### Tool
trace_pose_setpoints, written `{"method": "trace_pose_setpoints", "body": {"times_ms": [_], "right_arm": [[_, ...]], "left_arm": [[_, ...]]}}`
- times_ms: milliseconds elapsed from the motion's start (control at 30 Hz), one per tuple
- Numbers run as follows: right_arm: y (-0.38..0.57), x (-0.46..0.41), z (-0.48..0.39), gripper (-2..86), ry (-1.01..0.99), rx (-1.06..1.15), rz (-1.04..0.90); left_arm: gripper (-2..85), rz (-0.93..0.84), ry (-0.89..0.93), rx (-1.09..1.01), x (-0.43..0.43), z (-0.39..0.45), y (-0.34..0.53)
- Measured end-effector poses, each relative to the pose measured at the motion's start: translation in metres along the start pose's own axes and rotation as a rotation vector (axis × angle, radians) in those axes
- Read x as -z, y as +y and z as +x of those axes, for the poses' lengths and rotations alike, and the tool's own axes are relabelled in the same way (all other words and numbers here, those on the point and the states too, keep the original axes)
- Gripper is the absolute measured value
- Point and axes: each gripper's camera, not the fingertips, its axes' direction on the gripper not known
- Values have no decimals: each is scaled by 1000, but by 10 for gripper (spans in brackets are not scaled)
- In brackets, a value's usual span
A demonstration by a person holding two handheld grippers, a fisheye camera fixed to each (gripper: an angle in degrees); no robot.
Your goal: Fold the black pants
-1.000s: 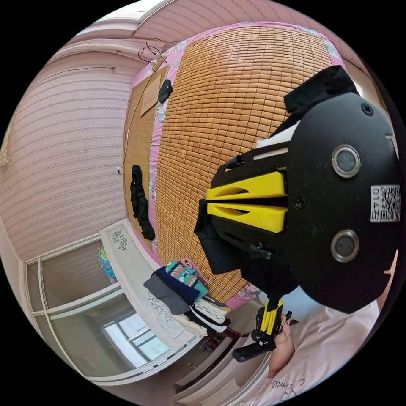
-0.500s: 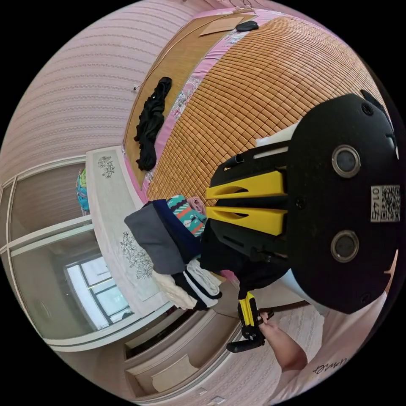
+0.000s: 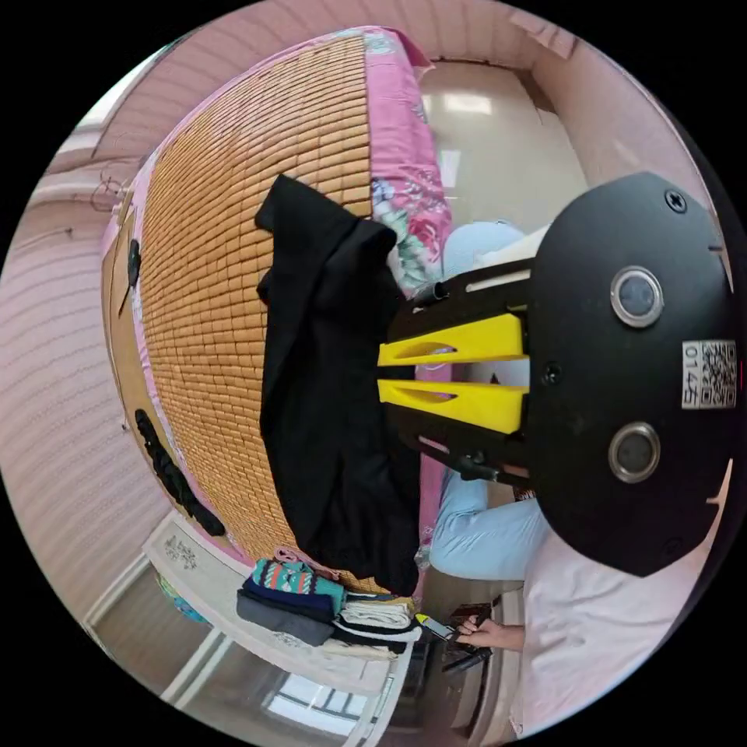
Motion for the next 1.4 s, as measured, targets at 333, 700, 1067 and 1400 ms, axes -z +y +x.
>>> {"method": "trace_pose_setpoints", "body": {"times_ms": [333,700,1067,1400], "right_arm": [[111,38,72,91,47,-210,196],[157,48,78,97,-28,-211,435],[150,45,60,113,85,-34,383],[66,54,113,129,247,-42,371]], "left_arm": [[77,215,35,-387,23,137,15],[118,129,160,-519,-43,240,59],[117,60,241,-649,-105,340,75],[109,-5,54,-727,-196,359,-5]]}}
